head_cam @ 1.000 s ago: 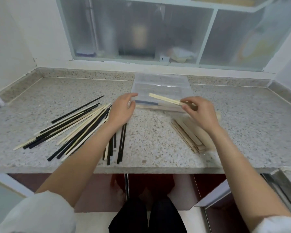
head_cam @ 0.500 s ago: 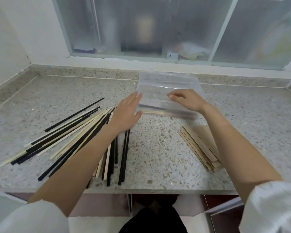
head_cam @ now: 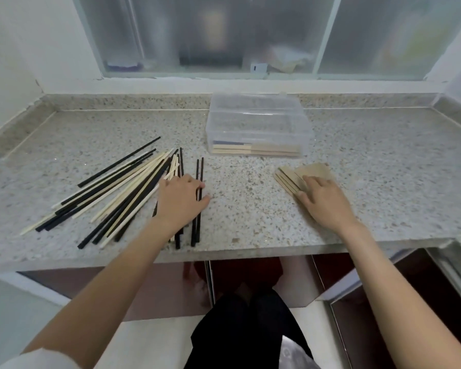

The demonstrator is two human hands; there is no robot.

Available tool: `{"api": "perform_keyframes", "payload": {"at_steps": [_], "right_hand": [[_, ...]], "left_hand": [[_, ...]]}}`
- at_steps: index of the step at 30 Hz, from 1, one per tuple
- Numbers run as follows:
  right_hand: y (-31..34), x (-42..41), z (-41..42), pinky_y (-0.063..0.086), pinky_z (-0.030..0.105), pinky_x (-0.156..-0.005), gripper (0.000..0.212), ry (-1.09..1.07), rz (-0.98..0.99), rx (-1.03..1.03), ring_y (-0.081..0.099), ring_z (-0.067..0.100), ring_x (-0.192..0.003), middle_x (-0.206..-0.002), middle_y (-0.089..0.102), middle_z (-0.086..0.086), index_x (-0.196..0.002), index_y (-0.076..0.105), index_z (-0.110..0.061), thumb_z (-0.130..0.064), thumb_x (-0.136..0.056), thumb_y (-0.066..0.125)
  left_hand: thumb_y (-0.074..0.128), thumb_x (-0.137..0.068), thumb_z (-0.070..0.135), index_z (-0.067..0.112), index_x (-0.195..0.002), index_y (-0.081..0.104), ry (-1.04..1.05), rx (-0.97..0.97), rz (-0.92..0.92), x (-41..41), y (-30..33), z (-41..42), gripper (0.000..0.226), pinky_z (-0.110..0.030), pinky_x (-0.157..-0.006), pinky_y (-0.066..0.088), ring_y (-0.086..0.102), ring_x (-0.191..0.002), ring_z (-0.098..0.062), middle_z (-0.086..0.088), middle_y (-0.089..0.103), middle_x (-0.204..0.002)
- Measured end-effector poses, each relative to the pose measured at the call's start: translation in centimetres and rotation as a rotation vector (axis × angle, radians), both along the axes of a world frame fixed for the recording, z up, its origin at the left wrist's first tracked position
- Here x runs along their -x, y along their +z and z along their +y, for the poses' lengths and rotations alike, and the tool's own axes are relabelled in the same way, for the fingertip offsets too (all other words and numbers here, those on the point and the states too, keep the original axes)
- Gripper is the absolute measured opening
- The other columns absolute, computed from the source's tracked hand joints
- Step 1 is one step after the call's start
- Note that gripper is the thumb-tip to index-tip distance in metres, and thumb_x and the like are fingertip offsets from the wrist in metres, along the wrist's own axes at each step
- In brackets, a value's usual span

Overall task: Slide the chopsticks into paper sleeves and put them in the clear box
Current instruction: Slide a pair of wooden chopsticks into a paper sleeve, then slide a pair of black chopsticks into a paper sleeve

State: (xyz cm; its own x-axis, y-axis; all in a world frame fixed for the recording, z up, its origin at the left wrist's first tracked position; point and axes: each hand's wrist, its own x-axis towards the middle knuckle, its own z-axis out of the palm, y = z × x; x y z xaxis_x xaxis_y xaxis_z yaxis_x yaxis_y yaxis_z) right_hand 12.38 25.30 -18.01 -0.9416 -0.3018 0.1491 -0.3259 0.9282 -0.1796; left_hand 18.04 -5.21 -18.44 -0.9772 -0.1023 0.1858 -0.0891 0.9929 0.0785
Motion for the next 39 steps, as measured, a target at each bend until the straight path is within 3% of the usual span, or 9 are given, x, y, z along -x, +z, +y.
{"api": "perform_keyframes", "payload": {"at_steps": [5, 10, 15, 22, 26, 29, 32, 34, 39], "right_hand": [[-1.0, -0.3, -0.2, 0.04, 0.038, -0.093, 0.038, -0.054, 0.062, -0.134, 0.05, 0.028, -0.115, -0.123, 0.062, 0.004, -0.123, 0.061, -0.019, -0.036, -0.099, 0.038], [-0.1, -0.2, -0.6, 0.045, 0.035, -0.079, 0.032, -0.082, 0.044, -0.051, 0.056, 0.027, -0.1, -0.109, 0.065, 0.007, -0.119, 0.063, -0.017, -0.033, -0.095, 0.049], [0.4, 0.1, -0.9, 0.045, 0.033, -0.079, 0.031, -0.11, -0.052, 0.057, 0.056, 0.028, -0.102, -0.111, 0.062, 0.009, -0.12, 0.059, -0.016, -0.029, -0.092, 0.057], [0.5, 0.2, -0.9, 0.044, 0.032, -0.081, 0.039, -0.143, -0.064, 0.205, 0.056, 0.026, -0.104, -0.117, 0.058, 0.008, -0.123, 0.054, -0.017, -0.025, -0.086, 0.066], [0.4, -0.2, -1.0, 0.043, 0.027, -0.076, 0.041, -0.147, -0.035, 0.299, 0.058, 0.023, -0.101, -0.115, 0.06, 0.007, -0.123, 0.054, -0.017, -0.022, -0.085, 0.068], [0.4, -0.6, -0.8, 0.042, 0.026, -0.072, 0.04, -0.151, 0.001, 0.342, 0.058, 0.02, -0.093, -0.11, 0.061, 0.005, -0.122, 0.056, -0.017, -0.022, -0.084, 0.068], [0.6, -1.0, -0.6, 0.043, 0.026, -0.068, 0.037, -0.139, 0.019, 0.397, 0.059, 0.017, -0.088, -0.106, 0.063, 0.002, -0.119, 0.058, -0.019, -0.024, -0.084, 0.068], [1.2, -1.4, -0.3, 0.045, 0.025, -0.066, 0.034, -0.126, 0.007, 0.536, 0.06, 0.014, -0.085, -0.105, 0.063, -0.001, -0.117, 0.059, -0.021, -0.024, -0.085, 0.067], [3.6, -3.6, -0.6, 0.048, 0.025, -0.075, 0.027, -0.063, -0.427, 1.342, 0.061, 0.013, -0.098, -0.11, 0.064, 0.0, -0.117, 0.061, -0.021, -0.022, -0.09, 0.061]], "left_hand": [[0.044, -0.093, 0.046, 0.026, -0.123, 0.06, -0.029, -0.034, 0.018, -1.2, -0.2, 0.4, 0.039, -0.037, -0.094, 0.032, 0.051, -0.114, -0.019, 0.005, 0.055, -0.129], [0.052, -0.094, 0.031, 0.018, -0.121, 0.062, -0.095, -0.222, 0.023, -1.9, -0.1, 1.1, 0.031, -0.029, -0.084, 0.042, 0.058, -0.102, -0.02, -0.005, 0.059, -0.12], [0.075, -0.078, 0.027, 0.008, -0.126, 0.053, 0.151, -0.495, -0.199, -0.3, 2.0, 1.0, 0.056, -0.033, -0.094, 0.046, 0.059, -0.109, -0.023, -0.009, 0.061, -0.119], [0.073, -0.076, 0.045, 0.005, -0.087, 0.071, 0.271, -0.449, -0.378, 1.5, 2.5, 1.1, 0.042, -0.029, -0.078, 0.052, 0.068, -0.081, -0.018, -0.007, 0.073, -0.081], [0.067, -0.083, 0.042, 0.008, -0.067, 0.055, 0.274, -0.408, -0.421, 1.6, 3.0, 1.8, 0.039, -0.025, -0.06, 0.046, 0.057, -0.059, -0.016, -0.002, 0.062, -0.064], [0.053, -0.092, 0.038, 0.008, -0.076, 0.05, 0.222, -0.329, -0.446, 1.6, 3.4, 2.3, 0.035, -0.026, -0.06, 0.039, 0.054, -0.072, -0.019, -0.005, 0.055, -0.078], [0.039, -0.099, 0.036, -0.002, -0.117, 0.054, 0.2, -0.335, -0.43, 1.5, 4.1, 2.4, 0.044, -0.033, -0.083, 0.044, 0.055, -0.109, -0.029, -0.017, 0.057, -0.122], [0.031, -0.101, 0.033, -0.002, -0.123, 0.051, 0.194, -0.379, -0.333, 1.3, 5.3, 2.3, 0.046, -0.035, -0.09, 0.041, 0.053, -0.115, -0.031, -0.019, 0.054, -0.128], [0.033, -0.101, 0.031, 0.016, -0.096, 0.047, -0.051, -0.771, 0.044, -0.1, 8.3, 3.4, 0.022, -0.033, -0.075, 0.047, 0.065, -0.089, -0.018, 0.002, 0.068, -0.087]]}}
